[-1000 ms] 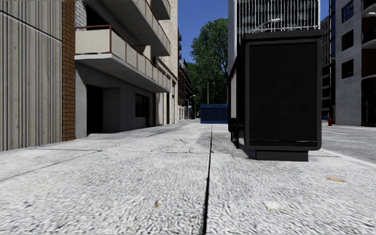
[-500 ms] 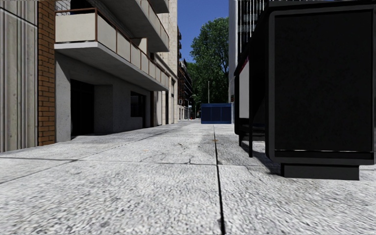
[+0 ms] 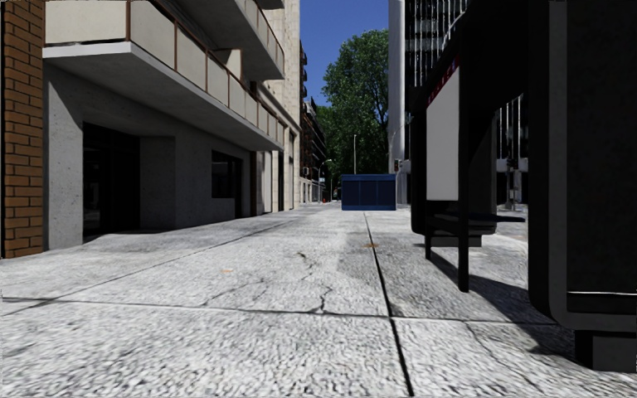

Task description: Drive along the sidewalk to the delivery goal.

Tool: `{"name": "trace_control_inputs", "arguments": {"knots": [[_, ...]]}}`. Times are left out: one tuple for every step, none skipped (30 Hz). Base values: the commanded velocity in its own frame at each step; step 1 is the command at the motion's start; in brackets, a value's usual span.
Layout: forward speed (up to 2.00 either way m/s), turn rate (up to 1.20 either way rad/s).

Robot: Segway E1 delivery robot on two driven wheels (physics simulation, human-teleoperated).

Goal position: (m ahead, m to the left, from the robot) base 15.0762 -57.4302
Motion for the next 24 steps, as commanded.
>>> {"name": "trace_control_inputs", "arguments": {"knots": [[2.0,0.0],[2.0,0.0],[2.0,0.0],[2.0,0.0],[2.0,0.0],[2.0,0.0],[2.0,0.0],[2.0,0.0],[2.0,0.0],[2.0,0.0],[2.0,0.0],[2.0,0.0],[2.0,0.0],[2.0,0.0],[2.0,0.0],[2.0,0.0],[2.0,0.0],[2.0,0.0],[2.0,0.0],[2.0,0.0],[2.0,0.0],[2.0,0.0],[2.0,0.0],[2.0,0.0]]}}
